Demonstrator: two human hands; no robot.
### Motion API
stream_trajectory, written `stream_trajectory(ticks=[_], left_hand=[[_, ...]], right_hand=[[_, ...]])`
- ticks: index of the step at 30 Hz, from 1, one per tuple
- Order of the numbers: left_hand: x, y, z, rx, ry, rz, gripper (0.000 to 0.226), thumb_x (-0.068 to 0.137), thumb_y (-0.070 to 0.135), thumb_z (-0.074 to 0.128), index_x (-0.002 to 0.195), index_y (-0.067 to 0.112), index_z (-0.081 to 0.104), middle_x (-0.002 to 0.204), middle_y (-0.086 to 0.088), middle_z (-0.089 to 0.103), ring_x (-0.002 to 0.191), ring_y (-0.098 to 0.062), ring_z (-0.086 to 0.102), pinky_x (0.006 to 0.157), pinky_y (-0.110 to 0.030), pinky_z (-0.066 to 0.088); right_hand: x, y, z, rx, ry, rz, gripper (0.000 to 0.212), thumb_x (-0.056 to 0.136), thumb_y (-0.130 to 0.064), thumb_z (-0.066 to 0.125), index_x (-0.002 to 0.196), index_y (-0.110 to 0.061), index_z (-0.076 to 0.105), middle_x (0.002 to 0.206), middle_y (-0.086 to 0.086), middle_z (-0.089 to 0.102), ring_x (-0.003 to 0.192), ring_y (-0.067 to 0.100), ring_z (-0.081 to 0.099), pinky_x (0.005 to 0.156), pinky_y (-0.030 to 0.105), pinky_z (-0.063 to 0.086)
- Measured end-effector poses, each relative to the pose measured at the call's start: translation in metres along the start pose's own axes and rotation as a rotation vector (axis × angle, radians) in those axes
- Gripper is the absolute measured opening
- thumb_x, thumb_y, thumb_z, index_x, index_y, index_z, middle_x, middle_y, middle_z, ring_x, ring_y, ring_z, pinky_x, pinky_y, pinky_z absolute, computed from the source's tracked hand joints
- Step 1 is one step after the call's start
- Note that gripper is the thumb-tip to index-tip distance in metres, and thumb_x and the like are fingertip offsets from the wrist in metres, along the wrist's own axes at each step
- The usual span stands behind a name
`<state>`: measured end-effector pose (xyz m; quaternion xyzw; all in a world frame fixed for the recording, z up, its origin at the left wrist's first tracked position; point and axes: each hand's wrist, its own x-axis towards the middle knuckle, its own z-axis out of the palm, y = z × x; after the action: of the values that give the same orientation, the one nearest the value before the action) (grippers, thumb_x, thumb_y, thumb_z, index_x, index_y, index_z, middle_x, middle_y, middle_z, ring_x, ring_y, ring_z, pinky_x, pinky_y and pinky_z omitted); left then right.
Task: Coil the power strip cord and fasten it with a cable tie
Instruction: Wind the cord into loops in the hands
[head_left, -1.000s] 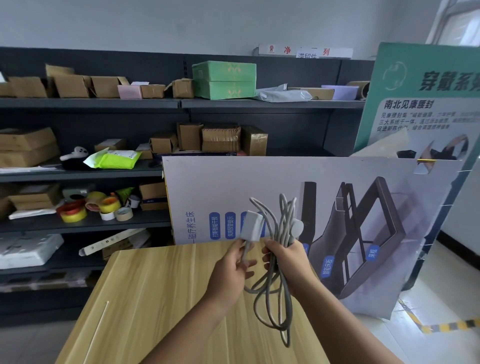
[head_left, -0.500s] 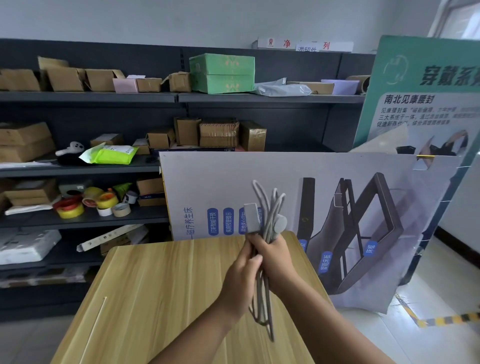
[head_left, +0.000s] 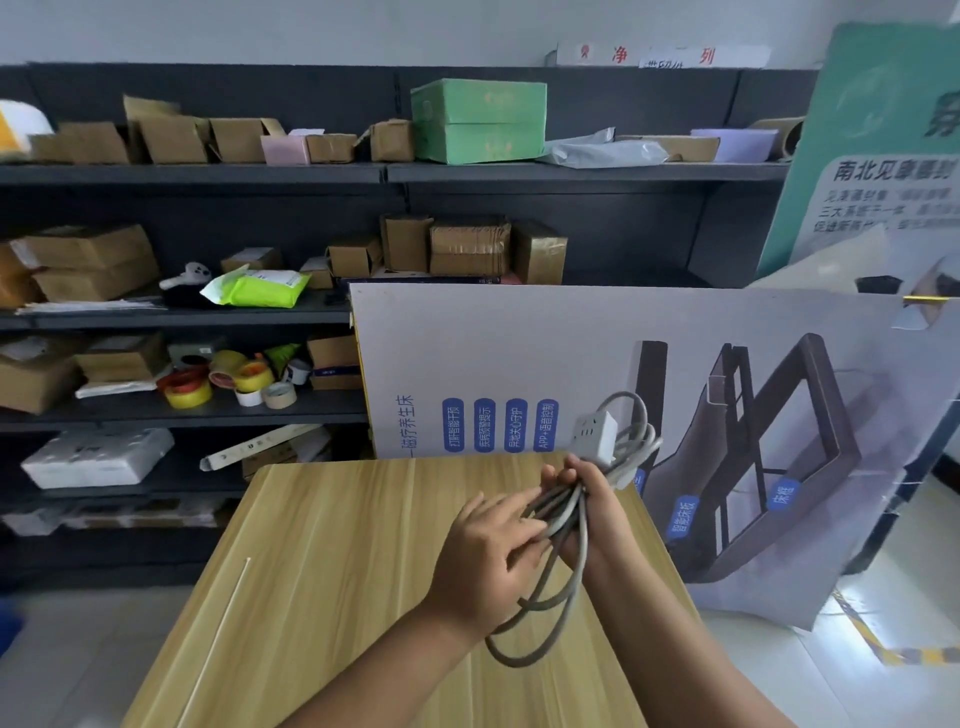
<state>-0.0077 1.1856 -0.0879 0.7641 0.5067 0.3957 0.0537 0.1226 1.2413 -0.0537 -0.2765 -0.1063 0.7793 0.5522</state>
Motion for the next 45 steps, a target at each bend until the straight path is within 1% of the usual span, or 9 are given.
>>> stream_trajectory(ticks=[4,8,11,15,21,25,32,37,45], left_hand=[[-0.016,-0.002,0.001,-0.181,-0.045,-0.123,0.045,0.089,0.061,0.052,0.089,0.023,0.075,0.126,0.013,0.055,0.115,-0.010,0.057,0.095,-0.025,0.048],[-0.018,-0.007,0.005,-0.331,-0.168,-0.347,0.016,0.084,0.039,0.071,0.077,0.025,0.074,0.125,0.016,0.058,0.117,0.002,0.055,0.095,-0.015,0.041],[-0.019,-0.008,0.002,-0.590,-0.155,-0.582,0.032,0.071,0.037,0.081,0.096,0.029,0.062,0.116,0.012,0.065,0.111,0.002,0.061,0.096,-0.022,0.046],[-0.016,0.006,0.002,-0.597,-0.234,-0.704,0.059,0.073,0.067,0.055,0.123,0.035,0.050,0.114,0.011,0.069,0.105,-0.005,0.065,0.097,-0.034,0.051],[-0.015,0.020,0.015,-0.409,-0.313,-0.746,0.070,0.077,0.072,0.053,0.134,0.033,0.039,0.122,0.012,0.060,0.109,-0.004,0.059,0.087,-0.015,0.046],[-0.018,0.007,0.013,-0.620,-0.408,-0.833,0.066,0.076,0.039,0.079,0.132,0.032,0.045,0.125,0.011,0.063,0.117,-0.001,0.058,0.096,-0.018,0.045],[-0.010,0.026,0.022,-0.930,-0.440,-0.861,0.038,0.078,-0.014,0.066,0.104,0.013,0.069,0.089,-0.005,0.074,0.092,-0.019,0.071,0.076,-0.029,0.054],[-0.001,0.051,0.043,-0.780,-0.381,-0.824,0.038,0.068,-0.006,0.070,0.100,0.016,0.072,0.091,-0.017,0.075,0.089,-0.033,0.073,0.080,-0.043,0.059],[0.015,0.074,0.070,-0.272,-0.468,-0.676,0.035,0.064,0.033,0.061,0.099,0.027,0.064,0.081,0.000,0.074,0.071,-0.017,0.070,0.066,-0.040,0.057]], right_hand=[[0.006,0.004,-0.016,-0.086,0.059,-0.022,0.032,0.092,-0.012,0.055,0.062,-0.013,0.043,0.049,0.003,0.044,0.047,0.019,0.047,0.055,0.032,0.046],[0.011,0.013,-0.023,-0.189,0.052,-0.097,0.022,0.091,-0.001,0.052,0.072,-0.011,0.046,0.049,0.002,0.036,0.041,0.015,0.041,0.049,0.031,0.043],[0.011,0.014,-0.024,-0.359,0.015,-0.102,0.024,0.090,0.000,0.054,0.069,-0.010,0.046,0.052,0.006,0.044,0.049,0.019,0.051,0.050,0.031,0.045],[0.011,0.028,-0.028,-0.725,-0.051,-0.135,0.019,0.080,0.000,0.063,0.067,-0.009,0.053,0.058,0.005,0.051,0.056,0.019,0.051,0.054,0.031,0.043],[0.013,0.050,-0.048,-0.710,-0.192,0.029,0.018,0.074,-0.023,0.068,0.080,-0.011,0.056,0.069,0.007,0.052,0.069,0.022,0.054,0.061,0.035,0.046],[0.010,0.045,-0.068,-0.817,-0.366,0.122,0.043,0.085,-0.048,0.067,0.111,-0.013,0.063,0.091,0.004,0.066,0.091,0.020,0.064,0.080,0.038,0.051],[-0.021,0.011,-0.071,-0.975,-0.401,0.069,0.073,0.087,-0.067,0.042,0.143,-0.019,0.036,0.129,-0.003,0.056,0.114,0.005,0.061,0.088,0.023,0.053],[-0.028,-0.020,-0.071,-1.024,-0.345,0.023,0.046,0.096,-0.042,0.055,0.136,-0.023,0.044,0.121,0.001,0.064,0.111,0.012,0.062,0.086,0.021,0.051],[-0.028,-0.031,-0.077,-0.637,-0.092,-0.201,0.055,0.071,-0.019,0.074,0.124,-0.020,0.058,0.104,0.018,0.073,0.098,0.027,0.072,0.082,0.036,0.058]])
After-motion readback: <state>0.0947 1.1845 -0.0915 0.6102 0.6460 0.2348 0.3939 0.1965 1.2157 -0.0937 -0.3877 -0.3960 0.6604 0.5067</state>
